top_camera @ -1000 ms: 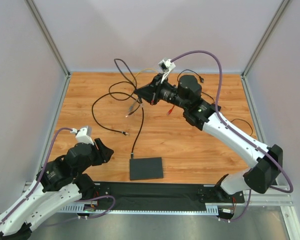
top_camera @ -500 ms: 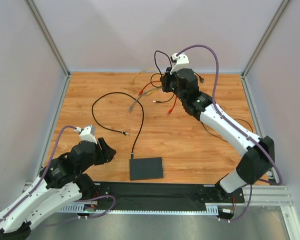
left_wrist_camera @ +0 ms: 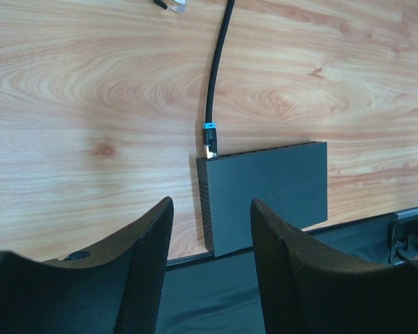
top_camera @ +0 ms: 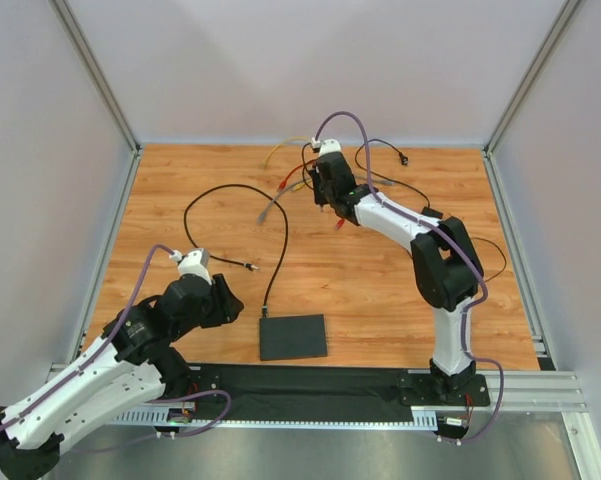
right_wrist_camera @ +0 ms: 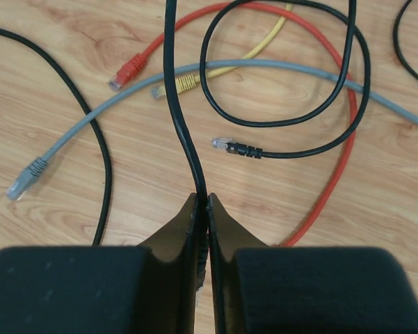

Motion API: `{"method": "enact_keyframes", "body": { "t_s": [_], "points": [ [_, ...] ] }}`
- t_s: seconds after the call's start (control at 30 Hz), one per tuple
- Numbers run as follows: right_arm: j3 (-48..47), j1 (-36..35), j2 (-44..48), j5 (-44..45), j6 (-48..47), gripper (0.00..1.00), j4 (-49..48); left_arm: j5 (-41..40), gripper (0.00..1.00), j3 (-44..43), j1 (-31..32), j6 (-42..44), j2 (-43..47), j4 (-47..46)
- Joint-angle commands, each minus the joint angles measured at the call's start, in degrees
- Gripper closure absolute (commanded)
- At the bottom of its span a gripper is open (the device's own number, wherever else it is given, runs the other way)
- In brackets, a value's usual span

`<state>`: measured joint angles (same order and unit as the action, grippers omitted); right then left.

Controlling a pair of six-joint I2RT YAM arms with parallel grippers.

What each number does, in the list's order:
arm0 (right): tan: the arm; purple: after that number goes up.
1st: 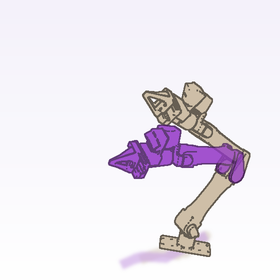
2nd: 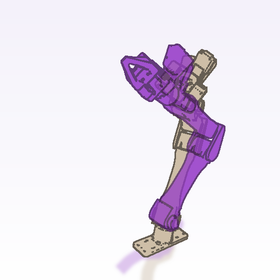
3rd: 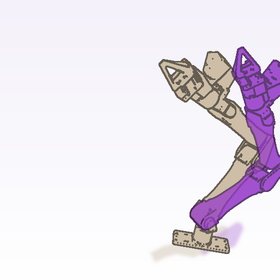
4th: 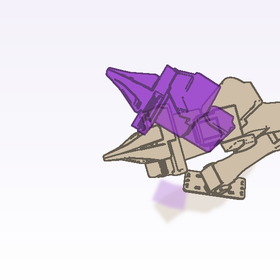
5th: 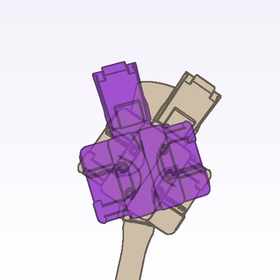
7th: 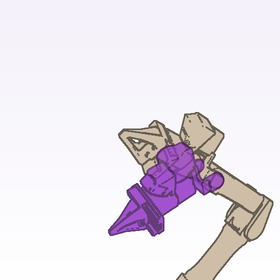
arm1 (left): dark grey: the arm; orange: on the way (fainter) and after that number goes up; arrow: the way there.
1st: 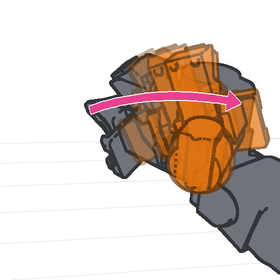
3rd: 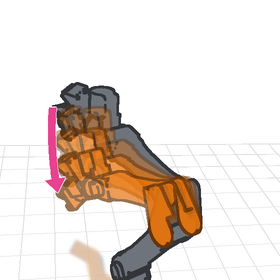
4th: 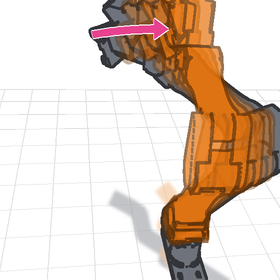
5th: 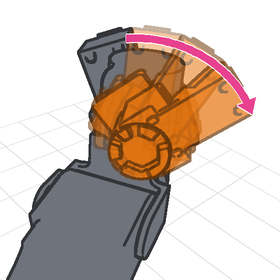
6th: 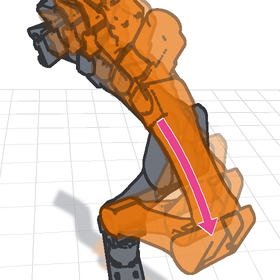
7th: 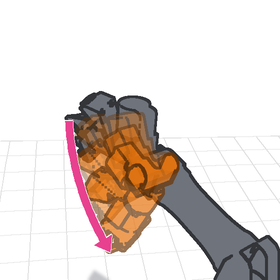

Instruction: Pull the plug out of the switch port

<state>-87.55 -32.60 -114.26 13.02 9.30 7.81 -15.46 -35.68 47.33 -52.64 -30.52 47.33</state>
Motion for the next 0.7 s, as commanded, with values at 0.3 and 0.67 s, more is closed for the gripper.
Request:
{"method": "enact_keyframes", "body": {
  "t_s": [0.3,0.67],
  "points": [
    [-8.5,1.9,-5.5,-1.7,0.8,0.53,6.7,6.5,0.43,3.2,0.2,-1.5,0.5,-3.0],
    [13.2,0.5,16.4,-22.4,10.7,0.48,1.7,10.1,0.45,8.1,0.2,-3.1,5.4,-5.3]
  ]
}}
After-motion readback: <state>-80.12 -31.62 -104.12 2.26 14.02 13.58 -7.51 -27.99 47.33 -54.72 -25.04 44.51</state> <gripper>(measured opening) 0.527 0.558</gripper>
